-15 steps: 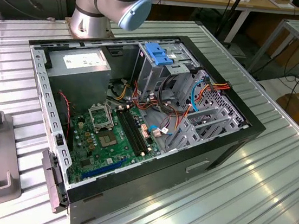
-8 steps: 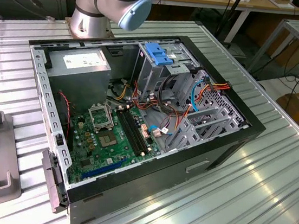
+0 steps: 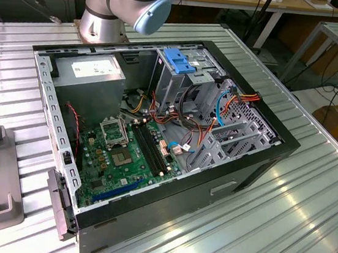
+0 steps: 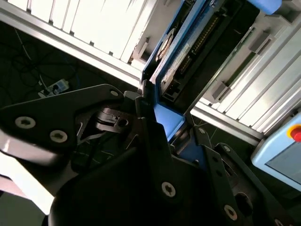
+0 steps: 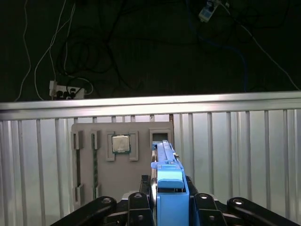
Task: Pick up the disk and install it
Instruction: 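Pick up the disk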
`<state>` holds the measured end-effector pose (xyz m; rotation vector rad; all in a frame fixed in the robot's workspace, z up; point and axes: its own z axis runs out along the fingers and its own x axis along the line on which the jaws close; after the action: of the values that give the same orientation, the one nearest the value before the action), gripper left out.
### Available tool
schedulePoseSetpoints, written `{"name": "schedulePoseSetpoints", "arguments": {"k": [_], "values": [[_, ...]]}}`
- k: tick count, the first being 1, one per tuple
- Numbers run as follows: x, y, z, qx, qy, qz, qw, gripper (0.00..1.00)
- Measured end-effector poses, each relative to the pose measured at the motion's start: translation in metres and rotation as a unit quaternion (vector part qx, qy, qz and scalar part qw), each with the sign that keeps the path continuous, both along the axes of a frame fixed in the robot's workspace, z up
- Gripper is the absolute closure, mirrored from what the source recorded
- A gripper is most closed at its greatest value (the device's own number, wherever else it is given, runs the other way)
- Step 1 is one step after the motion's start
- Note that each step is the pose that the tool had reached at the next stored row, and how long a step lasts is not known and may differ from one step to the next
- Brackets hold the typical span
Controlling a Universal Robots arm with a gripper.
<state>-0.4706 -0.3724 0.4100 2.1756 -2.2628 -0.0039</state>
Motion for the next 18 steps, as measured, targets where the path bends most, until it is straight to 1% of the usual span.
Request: {"name": "schedulePoseSetpoints", "arguments": {"k": [3,5,9,12,18], "values": [[0.0000,0.0000,0.0093,0.0000,0.0000,0.000,1.00000,0.63],[0.0000,0.0000,0.0123,0.0001,-0.0001,0.000,1.00000,0.63],[0.0000,0.0000,0.0207,0.0000,0.0000,0.000,1.00000,0.63],[0.0000,0.0000,0.0254,0.0000,-0.0001,0.000,1.00000,0.63],[0.0000,0.0000,0.0387,0.0000,0.0000,0.000,1.00000,0.63]]}}
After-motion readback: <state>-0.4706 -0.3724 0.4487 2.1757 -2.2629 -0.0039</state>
